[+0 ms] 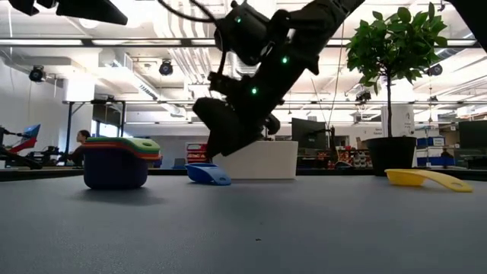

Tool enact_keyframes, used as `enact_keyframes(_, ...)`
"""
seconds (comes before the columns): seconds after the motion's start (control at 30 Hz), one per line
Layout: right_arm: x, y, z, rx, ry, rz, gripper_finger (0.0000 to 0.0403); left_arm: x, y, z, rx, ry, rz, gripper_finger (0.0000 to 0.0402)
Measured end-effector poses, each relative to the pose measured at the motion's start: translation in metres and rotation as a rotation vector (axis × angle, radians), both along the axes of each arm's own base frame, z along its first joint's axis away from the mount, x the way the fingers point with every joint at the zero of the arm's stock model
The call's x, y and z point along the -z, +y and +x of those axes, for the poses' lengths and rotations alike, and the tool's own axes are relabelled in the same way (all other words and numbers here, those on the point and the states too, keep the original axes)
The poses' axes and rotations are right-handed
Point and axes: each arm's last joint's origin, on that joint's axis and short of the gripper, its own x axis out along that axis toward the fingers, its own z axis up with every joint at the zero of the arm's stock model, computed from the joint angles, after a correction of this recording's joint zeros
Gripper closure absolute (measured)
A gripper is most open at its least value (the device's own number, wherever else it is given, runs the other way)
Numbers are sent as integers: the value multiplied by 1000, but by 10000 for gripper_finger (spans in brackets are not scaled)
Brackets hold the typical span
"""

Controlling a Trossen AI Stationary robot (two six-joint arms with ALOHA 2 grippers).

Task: Nest measuring cups in basket
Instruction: Stack the blue measuring cup on top of the green measuring cup

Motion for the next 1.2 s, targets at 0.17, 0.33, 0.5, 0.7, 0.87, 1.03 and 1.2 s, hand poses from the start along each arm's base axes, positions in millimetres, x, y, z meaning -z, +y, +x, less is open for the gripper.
enact_keyframes(0.17, 8, -2, 1, 115, -35, -1, 121, 2, -2, 2, 0, 9, 9, 402)
enact_keyframes(0.33, 21, -2, 4, 146, -45, 14, 89, 3, -2, 2, 0, 13, 12, 402)
enact_keyframes(0.5, 36, -3, 7, 175, -56, 3, 83, 3, -1, 1, 1, 14, 12, 402)
enact_keyframes(0.7, 45, -3, 8, 173, -38, -4, 97, 3, -1, 2, 0, 16, 14, 402)
enact_keyframes(0.87, 46, -2, 9, 115, -21, 18, 124, 3, -1, 1, 1, 17, 15, 402)
enact_keyframes(1.03, 46, -2, 10, 68, -11, 34, 178, 3, -1, 1, 1, 16, 15, 402)
enact_keyframes(1.2, 46, -1, 10, 56, -8, 43, 236, 3, -2, 1, 1, 16, 14, 402)
